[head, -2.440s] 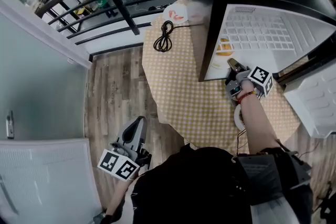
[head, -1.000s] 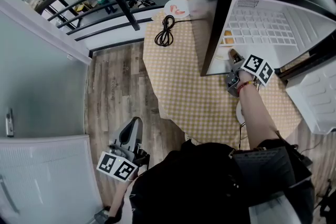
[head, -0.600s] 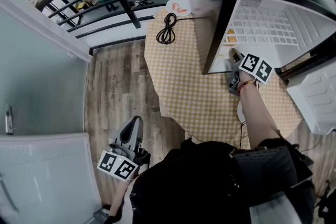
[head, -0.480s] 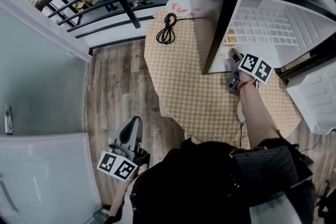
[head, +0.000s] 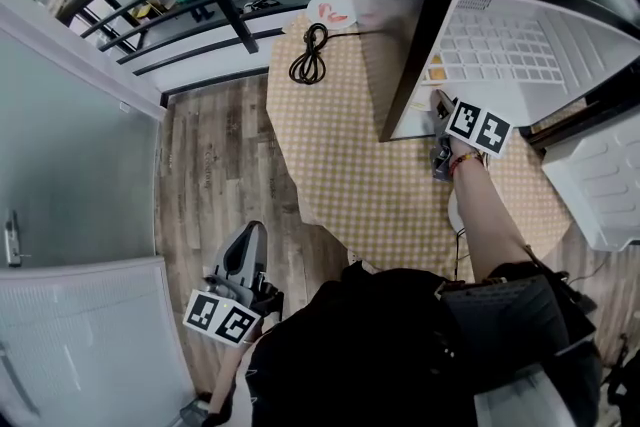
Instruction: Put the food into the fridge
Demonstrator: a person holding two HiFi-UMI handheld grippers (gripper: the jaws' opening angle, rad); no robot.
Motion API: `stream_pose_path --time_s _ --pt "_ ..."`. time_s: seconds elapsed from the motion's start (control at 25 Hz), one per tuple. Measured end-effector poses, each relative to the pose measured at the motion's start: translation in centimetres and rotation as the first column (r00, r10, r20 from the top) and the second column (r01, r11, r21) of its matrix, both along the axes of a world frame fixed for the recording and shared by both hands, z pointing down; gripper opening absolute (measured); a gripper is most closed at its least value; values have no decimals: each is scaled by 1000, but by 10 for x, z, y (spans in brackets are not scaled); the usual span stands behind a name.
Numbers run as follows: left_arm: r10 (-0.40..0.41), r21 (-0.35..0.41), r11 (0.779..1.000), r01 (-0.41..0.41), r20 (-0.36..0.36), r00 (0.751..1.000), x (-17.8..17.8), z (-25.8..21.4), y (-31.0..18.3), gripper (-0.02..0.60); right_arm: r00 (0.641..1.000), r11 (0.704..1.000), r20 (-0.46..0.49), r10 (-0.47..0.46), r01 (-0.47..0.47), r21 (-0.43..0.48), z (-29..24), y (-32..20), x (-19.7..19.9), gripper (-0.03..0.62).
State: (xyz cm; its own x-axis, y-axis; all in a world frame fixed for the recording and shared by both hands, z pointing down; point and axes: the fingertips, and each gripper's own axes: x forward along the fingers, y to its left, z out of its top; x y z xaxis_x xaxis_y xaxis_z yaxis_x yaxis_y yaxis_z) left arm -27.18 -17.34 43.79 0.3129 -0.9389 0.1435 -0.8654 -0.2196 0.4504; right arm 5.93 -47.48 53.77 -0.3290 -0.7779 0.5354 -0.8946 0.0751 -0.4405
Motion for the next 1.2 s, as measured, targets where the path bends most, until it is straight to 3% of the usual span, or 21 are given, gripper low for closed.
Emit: stream_pose_path --time_s 1.2 --pt "-9 -4 1000 9 0 1000 -7 0 3 12 974 999 -225 -9 20 45 1 4 7 161"
